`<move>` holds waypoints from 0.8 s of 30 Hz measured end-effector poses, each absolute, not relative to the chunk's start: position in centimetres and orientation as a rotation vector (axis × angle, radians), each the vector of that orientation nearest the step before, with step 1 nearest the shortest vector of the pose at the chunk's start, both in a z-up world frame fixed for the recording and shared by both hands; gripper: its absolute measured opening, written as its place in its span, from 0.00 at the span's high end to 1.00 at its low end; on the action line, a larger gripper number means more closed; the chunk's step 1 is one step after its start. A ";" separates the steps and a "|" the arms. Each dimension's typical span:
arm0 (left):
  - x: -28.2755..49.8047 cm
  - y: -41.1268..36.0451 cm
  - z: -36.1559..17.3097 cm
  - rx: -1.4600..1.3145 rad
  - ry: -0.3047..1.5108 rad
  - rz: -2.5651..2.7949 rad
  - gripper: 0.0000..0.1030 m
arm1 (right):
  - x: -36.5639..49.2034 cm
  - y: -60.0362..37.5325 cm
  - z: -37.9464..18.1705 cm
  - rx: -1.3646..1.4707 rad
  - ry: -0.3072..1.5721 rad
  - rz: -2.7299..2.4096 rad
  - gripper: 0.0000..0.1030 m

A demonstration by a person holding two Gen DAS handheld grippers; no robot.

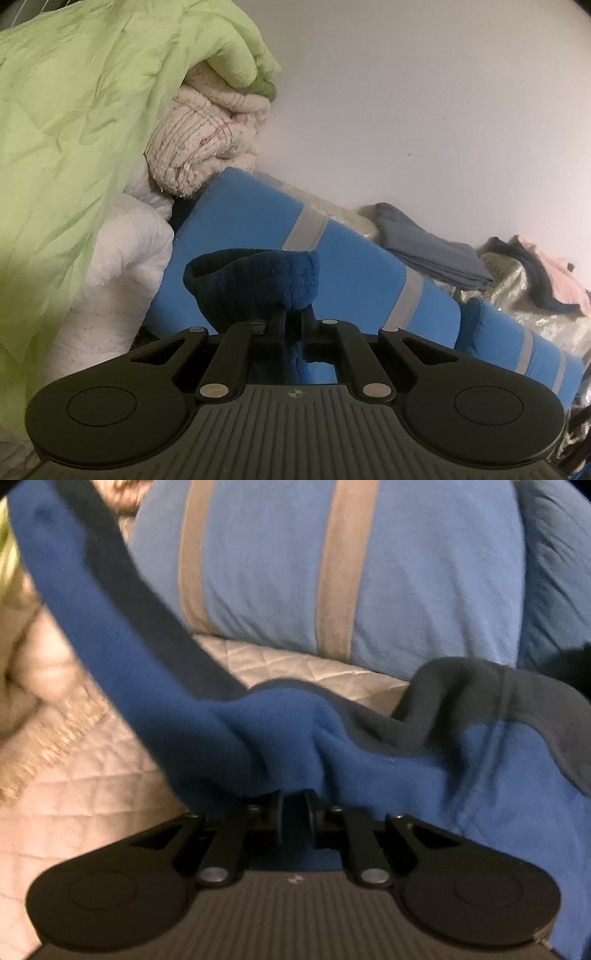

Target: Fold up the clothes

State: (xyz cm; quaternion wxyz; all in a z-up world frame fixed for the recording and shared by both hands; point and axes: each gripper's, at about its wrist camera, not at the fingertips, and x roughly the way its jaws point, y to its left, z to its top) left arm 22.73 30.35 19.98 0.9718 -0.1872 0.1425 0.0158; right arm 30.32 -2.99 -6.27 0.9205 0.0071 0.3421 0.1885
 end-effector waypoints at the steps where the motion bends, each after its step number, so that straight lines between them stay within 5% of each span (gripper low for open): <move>1: 22.7 30.4 20.1 -0.380 0.283 0.032 0.97 | 29.4 -4.1 -5.8 0.032 0.682 0.382 0.67; 14: 21.3 24.4 25.7 -0.363 0.180 -0.107 0.97 | 22.5 -8.4 -8.8 -0.083 0.671 0.412 0.68; 24: 17.7 6.2 32.0 -0.123 0.177 -0.533 0.97 | 21.7 -7.1 -9.1 -0.172 0.632 0.372 0.70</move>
